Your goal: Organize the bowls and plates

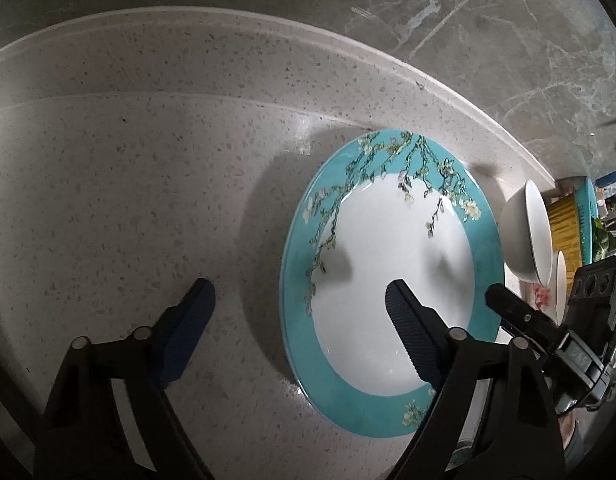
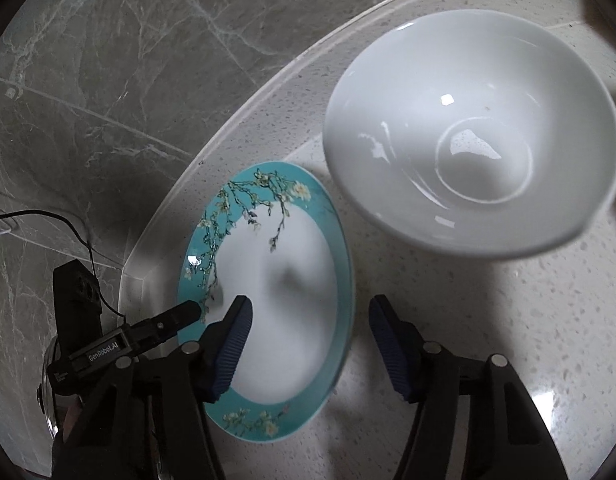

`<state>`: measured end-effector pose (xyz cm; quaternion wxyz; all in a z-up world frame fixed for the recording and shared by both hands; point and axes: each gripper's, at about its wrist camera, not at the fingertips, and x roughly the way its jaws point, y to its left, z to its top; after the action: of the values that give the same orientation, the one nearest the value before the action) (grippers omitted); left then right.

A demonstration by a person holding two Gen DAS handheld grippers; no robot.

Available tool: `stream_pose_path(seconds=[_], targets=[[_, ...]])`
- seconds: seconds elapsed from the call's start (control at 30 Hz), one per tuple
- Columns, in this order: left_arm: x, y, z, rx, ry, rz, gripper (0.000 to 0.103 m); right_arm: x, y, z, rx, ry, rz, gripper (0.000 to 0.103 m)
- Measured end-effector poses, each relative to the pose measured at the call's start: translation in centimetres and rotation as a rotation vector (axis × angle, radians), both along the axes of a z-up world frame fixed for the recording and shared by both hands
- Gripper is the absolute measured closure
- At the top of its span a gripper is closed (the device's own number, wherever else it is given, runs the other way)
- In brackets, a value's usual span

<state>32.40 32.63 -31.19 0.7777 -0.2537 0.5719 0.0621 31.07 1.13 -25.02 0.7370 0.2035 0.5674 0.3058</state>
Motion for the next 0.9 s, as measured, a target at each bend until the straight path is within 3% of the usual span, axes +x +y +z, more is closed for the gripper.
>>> stream_pose_path(seconds=[0.03, 0.07, 0.1, 0.27, 0.33, 0.4, 0.57, 0.9], targets=[[0.1, 0.0, 0.1, 0.004, -0.005, 0.004, 0.046, 0.1, 0.3, 0.0, -0.004, 0.000, 0.005, 0.047], [0.2, 0.0, 0.0, 0.006, -0.002, 0.005, 0.074, 0.1, 0.4, -0.1, -0.009, 0.002, 0.009, 0.051], [0.1, 0.1, 0.0, 0.001, 0.003, 0.004, 0.084, 0.1, 0.6, -0.2, -0.013, 0.006, 0.013, 0.059], [0.2, -0.7, -0.1, 0.044, -0.001, -0.011, 0.086, 0.2, 0.5, -0.3, -0.040, 0.002, 0.001, 0.071], [0.1, -0.8, -0.1, 0.055, -0.004, -0.013, 0.086, 0.4, 0.3, -0.4, -0.068, -0.001, -0.008, 0.086], [0.0, -1.1, 0.0, 0.060, -0.006, -0.013, 0.086, 0.4, 0.1, -0.4, -0.085, -0.007, -0.007, 0.091], [-0.7, -1.6, 0.3, 0.083, -0.018, -0.012, 0.087, 0.2, 0.4, 0.0, -0.142, -0.046, 0.009, 0.091], [-3.0, -3.6, 2.1, 0.122, -0.053, -0.029, 0.087, -0.1, 0.0, 1.4, -0.155, -0.086, 0.022, 0.092]])
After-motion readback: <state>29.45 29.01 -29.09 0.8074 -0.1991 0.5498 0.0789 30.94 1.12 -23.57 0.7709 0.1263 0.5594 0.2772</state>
